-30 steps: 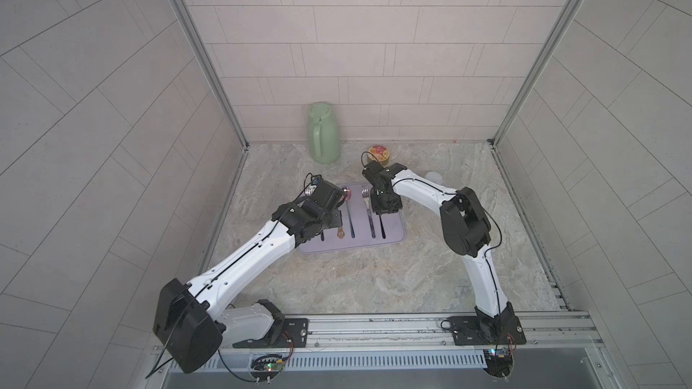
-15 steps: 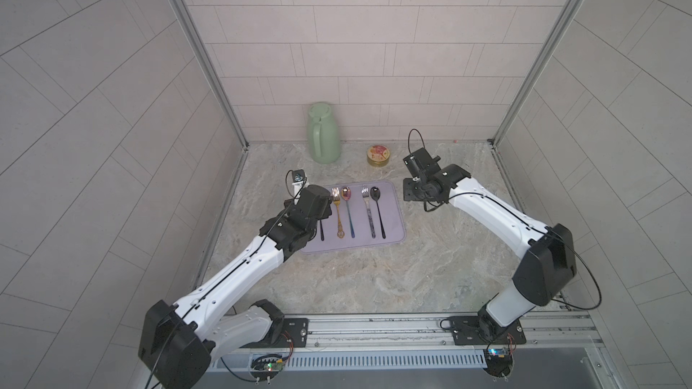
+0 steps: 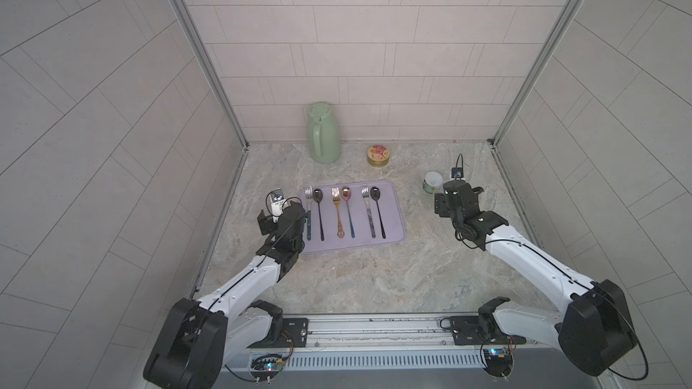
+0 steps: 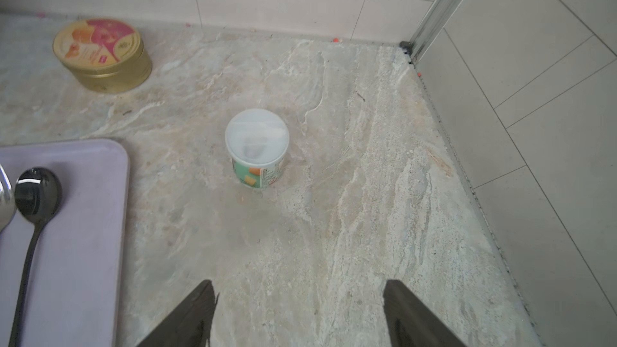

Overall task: Set the spoon and fork side by side
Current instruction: Reset both arms

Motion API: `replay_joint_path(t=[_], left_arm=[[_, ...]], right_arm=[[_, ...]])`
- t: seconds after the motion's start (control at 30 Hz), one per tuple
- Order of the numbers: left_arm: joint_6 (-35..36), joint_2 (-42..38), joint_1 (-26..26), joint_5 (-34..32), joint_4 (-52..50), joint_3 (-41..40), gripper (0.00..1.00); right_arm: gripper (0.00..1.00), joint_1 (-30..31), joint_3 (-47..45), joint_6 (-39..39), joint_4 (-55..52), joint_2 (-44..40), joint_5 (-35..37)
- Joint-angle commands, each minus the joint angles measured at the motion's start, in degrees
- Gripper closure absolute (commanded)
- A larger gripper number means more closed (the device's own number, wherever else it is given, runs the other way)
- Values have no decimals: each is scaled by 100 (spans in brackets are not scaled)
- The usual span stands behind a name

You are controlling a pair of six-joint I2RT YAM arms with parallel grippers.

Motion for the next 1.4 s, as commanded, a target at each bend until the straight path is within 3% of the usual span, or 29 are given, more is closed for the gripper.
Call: replay_joint_path(t=[0.0, 0.13, 0.3, 0.37, 0.47, 0.5, 0.6, 0.67, 0.77, 0.83, 0.93, 1.0, 1.37], left_arm=[[177, 270, 315, 548, 1397, -214, 6], [98, 898, 682, 1227, 2004, -245, 4], [332, 1351, 935, 1987, 2373, -144, 4], [437, 1672, 961, 2192, 2870, -233, 5], [624, 2098, 962, 2487, 2884, -48, 8], [630, 2144, 966, 2508, 2816, 30, 8], [599, 2163, 962, 2483, 3010, -63, 7], [574, 2256, 973, 2435, 2984, -23, 5], [594, 2420, 1006, 2552, 3100, -1, 5], [449, 2410, 1115, 2596, 2687, 156, 5], [299, 2416, 1346, 2938, 2474, 285, 4], [307, 2425, 1353, 2941, 2500, 283, 2], [306, 2412, 1339, 2936, 2501, 276, 1]], right_arm=[[15, -424, -829, -868, 2007, 15, -288], [10, -849, -1576, -1352, 3616, 501, -885], [4, -1155, -1870, -1541, 5232, 1383, -1279], [4, -1183, -1730, -1749, 5214, 1576, -1344], [4, -1469, -1784, -1409, 5704, 1883, -1207], [4, -1658, -1865, -1269, 5679, 1832, -1490], [0, -1955, -2244, -998, 6974, 2325, -1801], [0, -1982, -1969, -1009, 6083, 2086, -1895], [0, -2026, -2122, -982, 6663, 2261, -1981], [0, -2027, -1987, -992, 6042, 2081, -1993], [0, -2029, -2114, -986, 6573, 2227, -1991], [0, -2027, -1995, -976, 6143, 2095, -2003], [0, -2033, -2006, -967, 6200, 2143, -1990]])
